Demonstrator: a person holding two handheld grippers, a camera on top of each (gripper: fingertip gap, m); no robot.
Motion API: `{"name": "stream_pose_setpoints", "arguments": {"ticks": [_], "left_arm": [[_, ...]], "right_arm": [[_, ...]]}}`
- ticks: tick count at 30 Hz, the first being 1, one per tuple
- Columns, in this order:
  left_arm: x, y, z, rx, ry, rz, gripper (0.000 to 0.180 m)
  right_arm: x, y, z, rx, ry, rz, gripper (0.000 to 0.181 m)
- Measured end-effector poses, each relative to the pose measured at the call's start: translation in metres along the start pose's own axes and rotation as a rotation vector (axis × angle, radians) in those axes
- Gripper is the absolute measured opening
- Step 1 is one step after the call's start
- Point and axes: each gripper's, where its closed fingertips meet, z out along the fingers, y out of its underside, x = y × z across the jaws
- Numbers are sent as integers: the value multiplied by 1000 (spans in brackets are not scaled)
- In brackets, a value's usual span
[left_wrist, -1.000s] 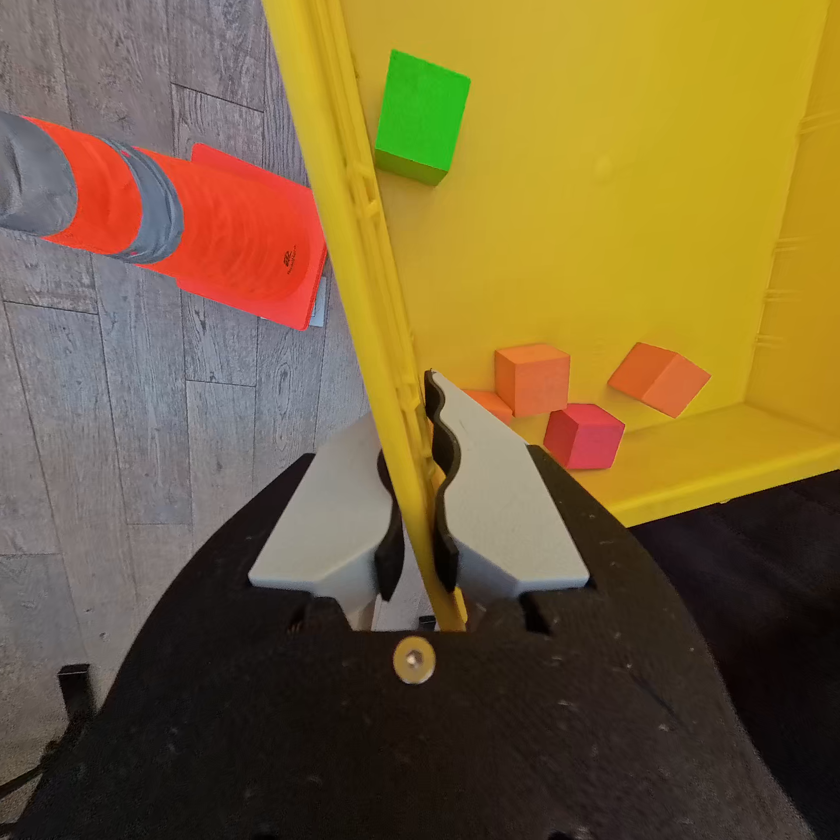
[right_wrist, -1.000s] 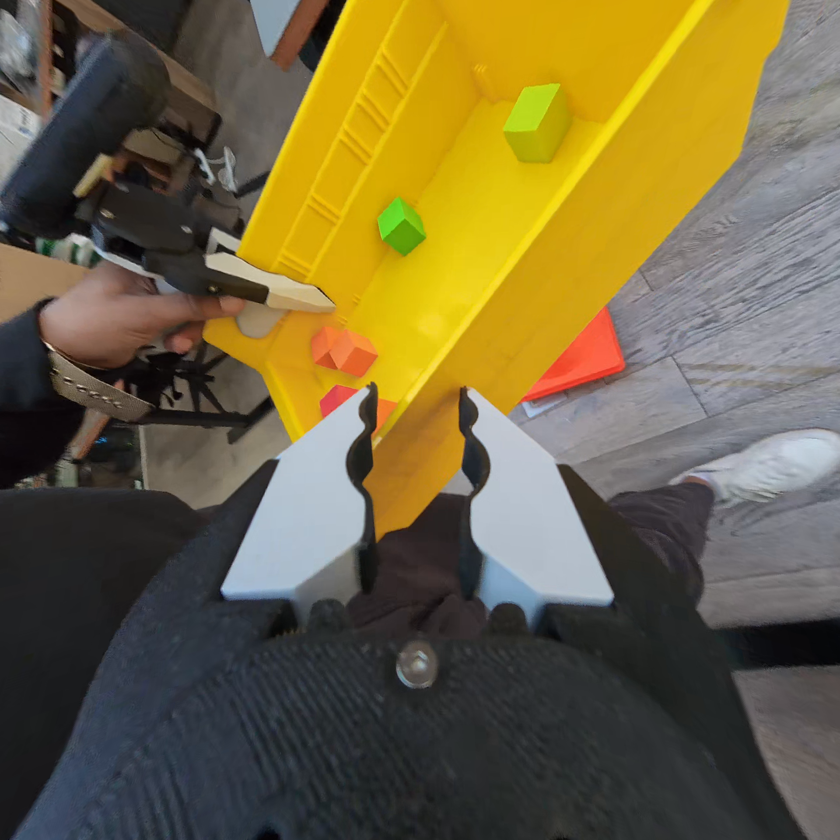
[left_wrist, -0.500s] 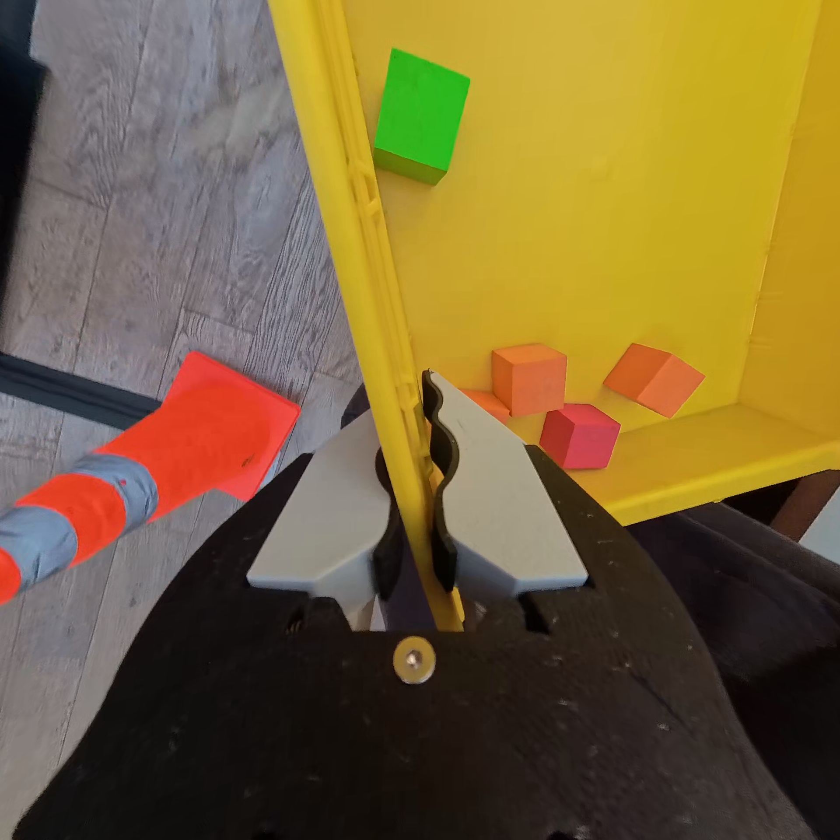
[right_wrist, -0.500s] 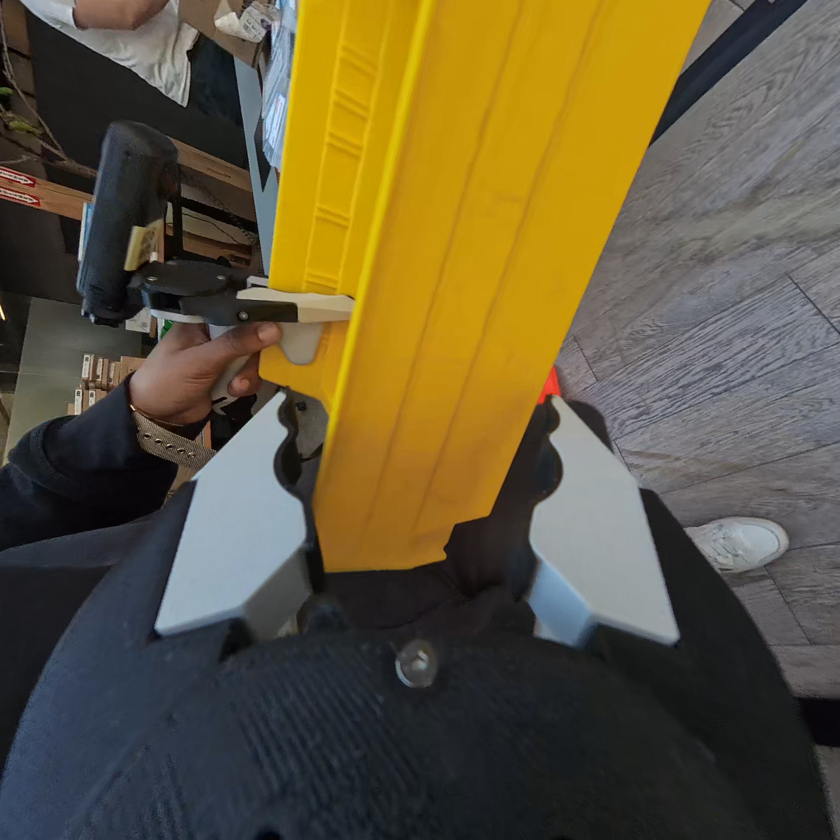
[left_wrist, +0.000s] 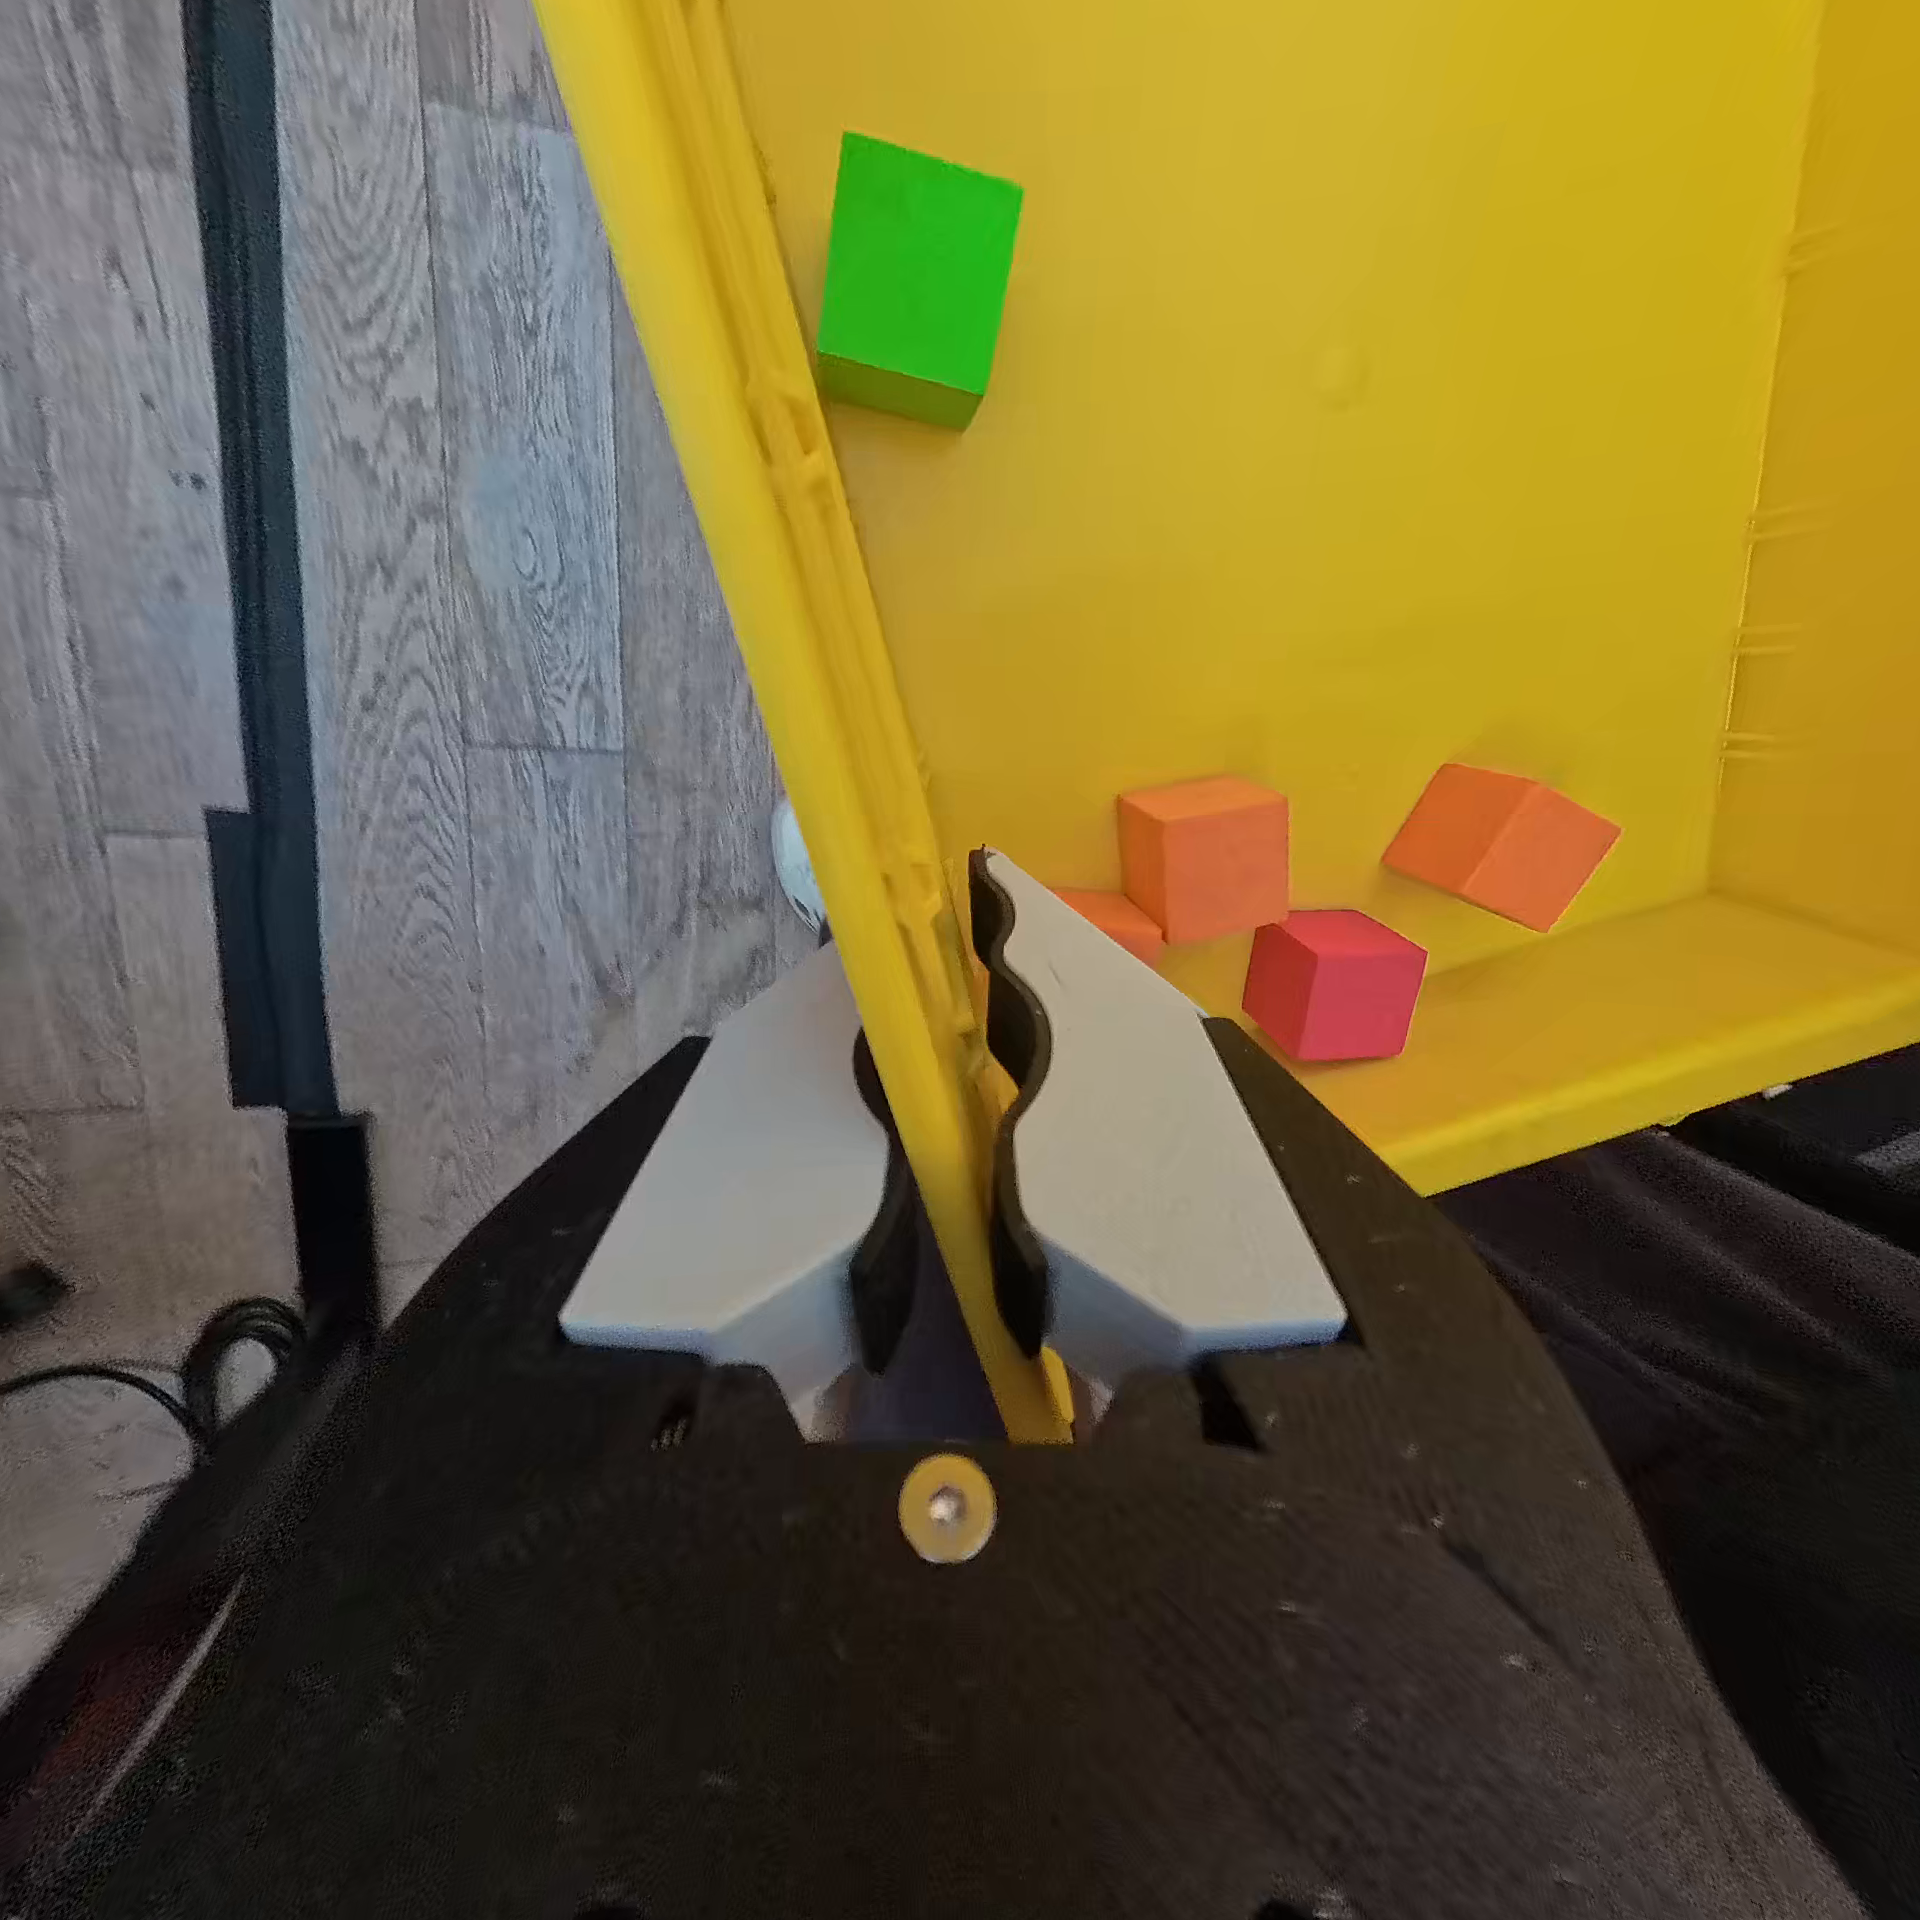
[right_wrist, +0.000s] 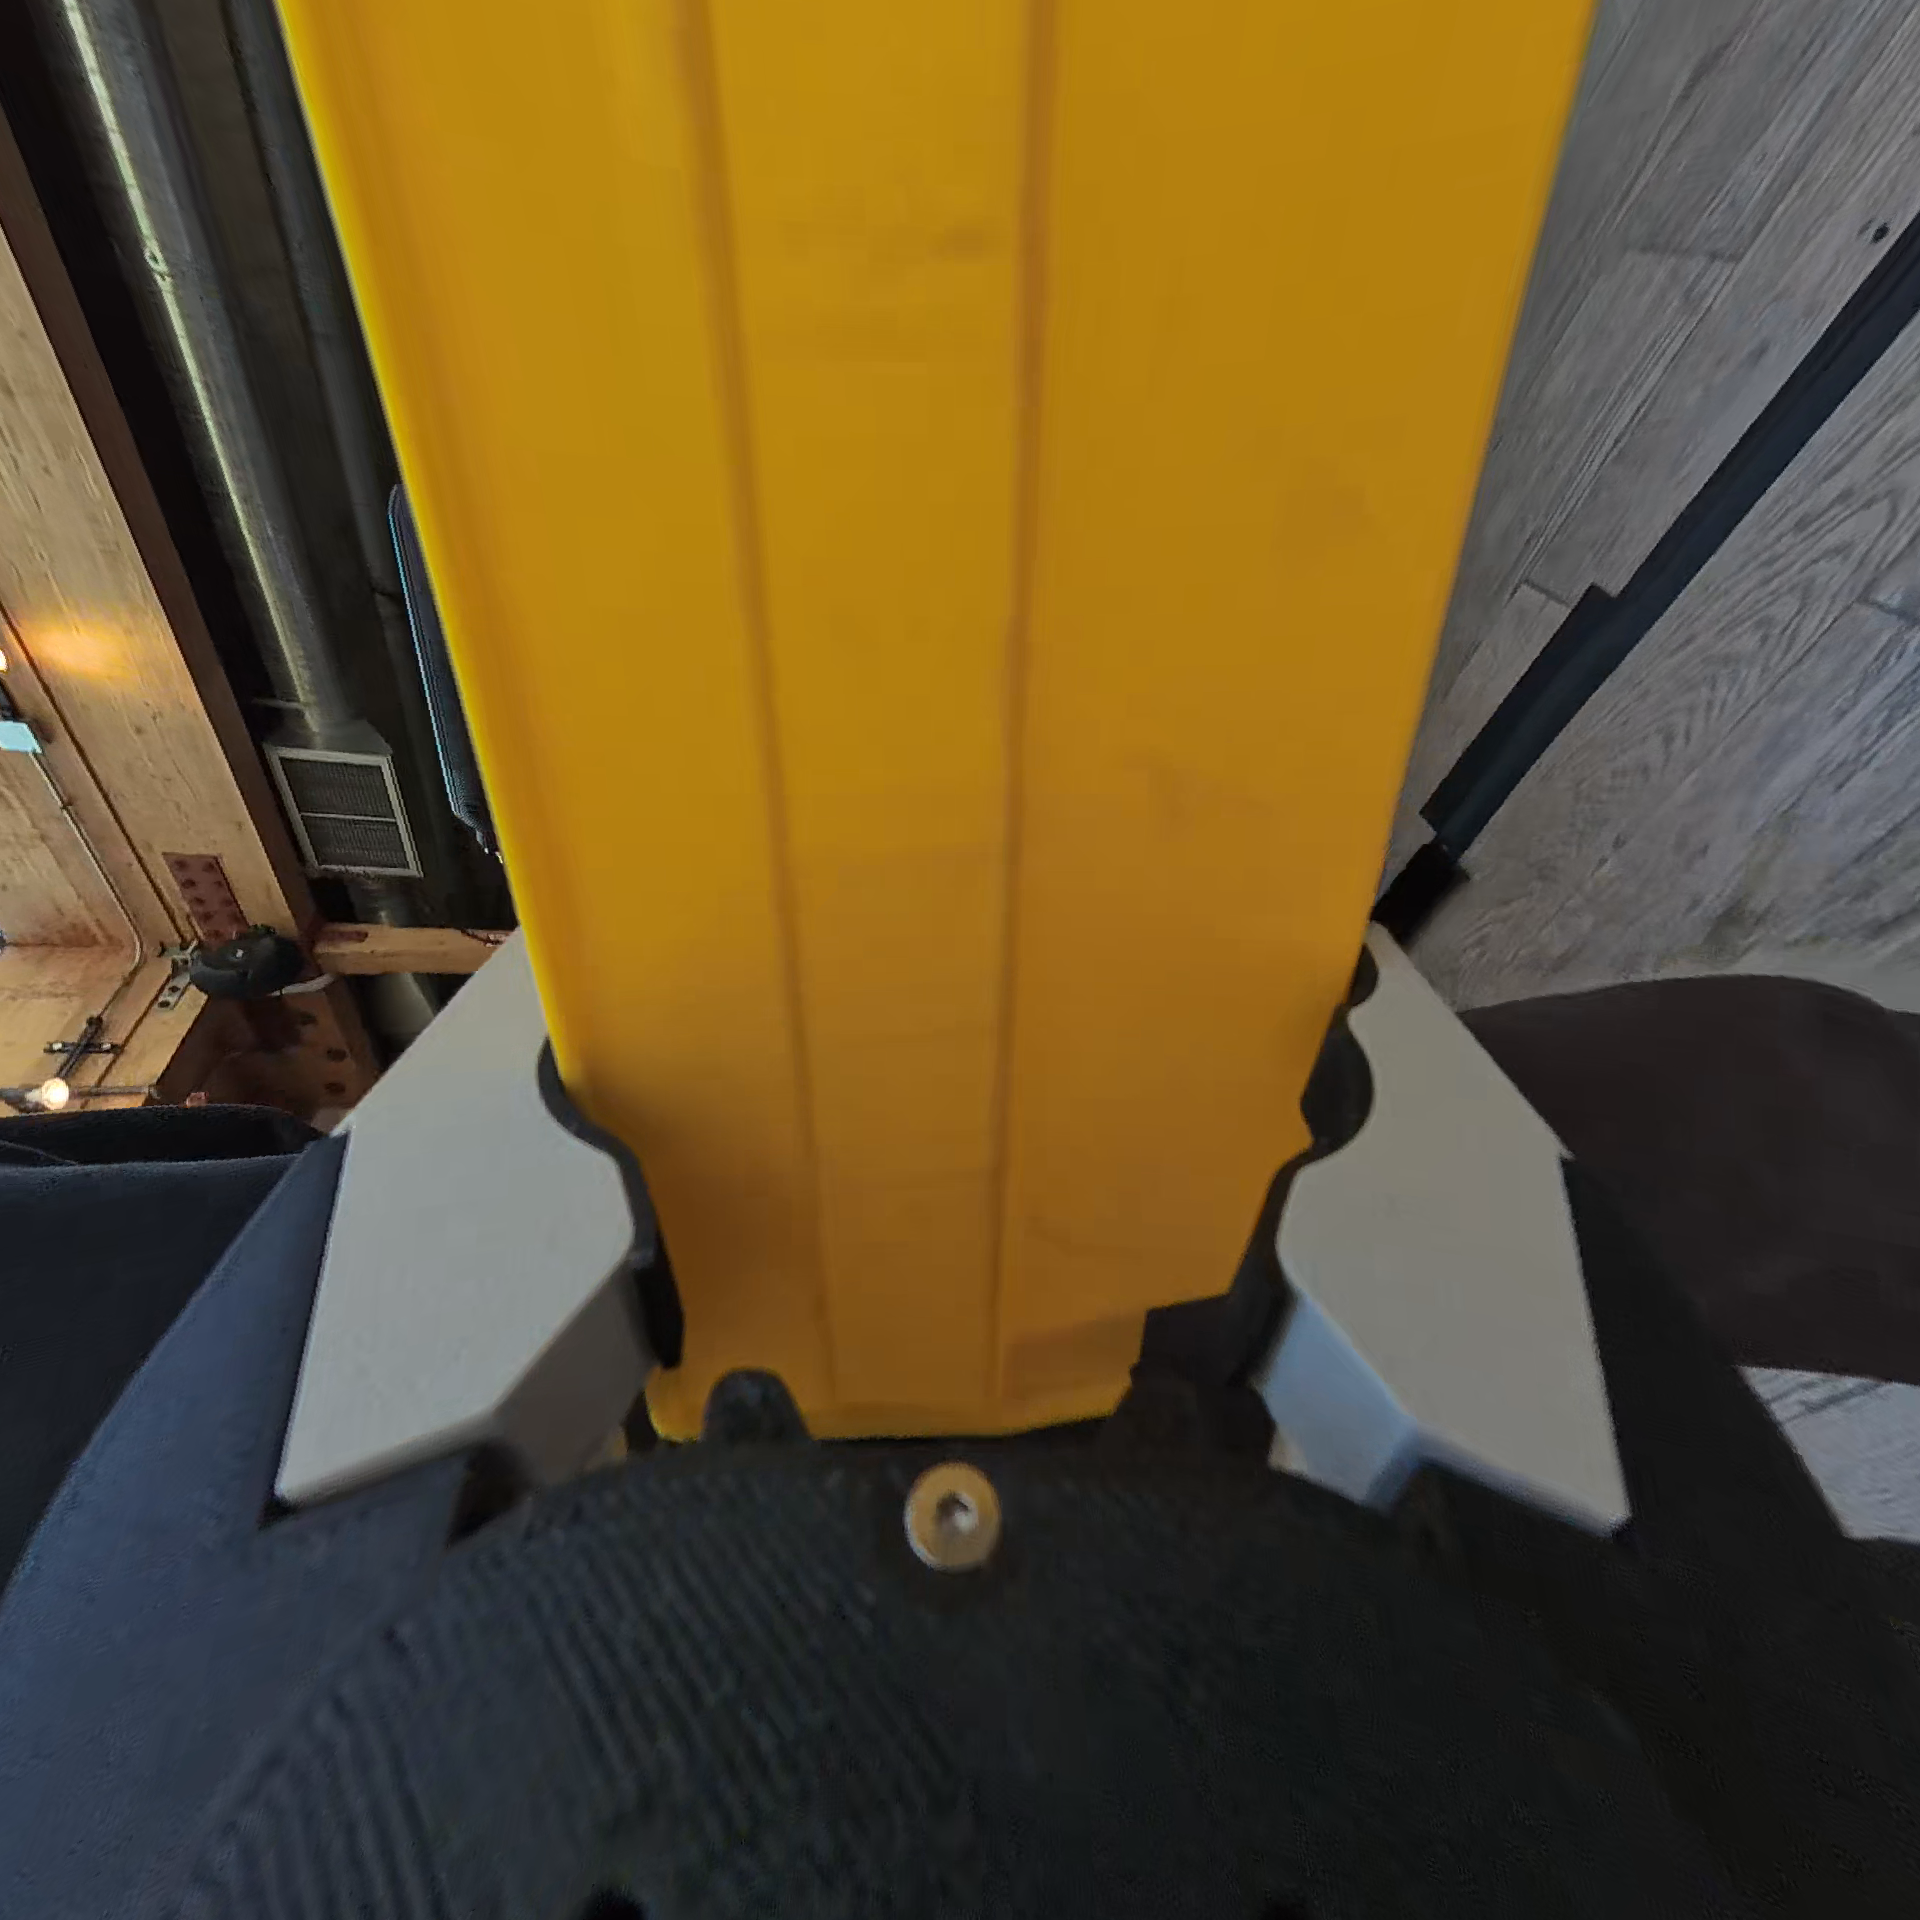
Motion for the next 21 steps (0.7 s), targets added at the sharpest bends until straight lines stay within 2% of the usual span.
{"name": "stream_pose_setpoints", "arguments": {"ticks": [4,5,10,13,15,18,21], "left_arm": [[-35,-155,10,3,10,138,15],[-40,-192,12,5,21,177,8],[-65,-361,62,50,80,355,20],[-81,-458,113,71,45,430,20],[-95,-533,145,97,-27,445,10],[-102,-645,185,46,-21,411,7],[-99,-767,213,72,-4,445,8]], "right_arm": [[-14,-140,18,82,-24,31,138],[-17,-174,20,105,-36,35,138],[10,-338,28,178,-84,7,138],[46,-441,30,188,-106,21,138],[64,-511,30,185,-119,56,138],[80,-625,22,177,-94,101,138],[82,-746,5,206,-60,81,138]]}}
